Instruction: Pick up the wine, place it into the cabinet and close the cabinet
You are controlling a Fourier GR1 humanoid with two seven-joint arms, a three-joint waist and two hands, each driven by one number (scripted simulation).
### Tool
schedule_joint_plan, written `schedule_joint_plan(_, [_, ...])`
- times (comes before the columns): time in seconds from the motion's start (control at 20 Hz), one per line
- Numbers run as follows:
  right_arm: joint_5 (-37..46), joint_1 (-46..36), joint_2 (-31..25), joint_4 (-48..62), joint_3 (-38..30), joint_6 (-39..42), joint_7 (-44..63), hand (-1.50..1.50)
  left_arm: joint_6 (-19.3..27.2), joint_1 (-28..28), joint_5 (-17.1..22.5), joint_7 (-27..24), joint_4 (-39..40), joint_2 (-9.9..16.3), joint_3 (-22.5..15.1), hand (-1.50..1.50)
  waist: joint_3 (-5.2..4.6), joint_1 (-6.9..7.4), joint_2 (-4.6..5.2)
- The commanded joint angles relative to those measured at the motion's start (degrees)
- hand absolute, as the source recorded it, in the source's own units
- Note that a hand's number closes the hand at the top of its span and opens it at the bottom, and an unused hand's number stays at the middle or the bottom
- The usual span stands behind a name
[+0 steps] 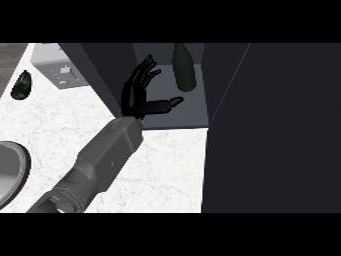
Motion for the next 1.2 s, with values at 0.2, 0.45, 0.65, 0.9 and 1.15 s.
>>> schedule_joint_plan(0.2, [1.0, 1.8, 0.1, -1.0, 0.4, 0.4, -0.9, -1.5, 1.3, 4.7, -2.0, -1.1, -6.1, 3.6, -0.3, -1.5, 0.61, 2.75, -1.5])
schedule_joint_plan(0.45, [-3.9, 3.5, -1.3, -3.2, -2.9, 1.0, 1.6, -1.5, 5.6, 11.1, -5.0, 1.3, -18.7, 2.4, -5.4, -1.5, 0.68, 4.22, -2.29])
schedule_joint_plan(0.65, [4.8, -1.6, 2.1, -3.4, 3.8, -3.9, 4.0, -1.5, 7.2, 17.0, -7.6, 8.3, -32.8, 4.8, -9.0, -1.5, 0.6, 3.91, -1.85])
schedule_joint_plan(0.9, [4.3, -0.3, 2.1, -1.9, 2.6, -3.2, 2.2, -1.5, 9.5, 27.2, -9.9, 15.9, -53.2, 12.4, -14.8, -1.5, 0.65, 4.66, -2.05])
schedule_joint_plan(1.15, [1.0, -2.1, 0.1, -1.0, 0.1, -1.8, 2.9, -1.5, 15.6, 35.4, -11.2, 22.7, -73.9, 19.7, -14.4, -1.5, 0.64, 3.77, -1.65])
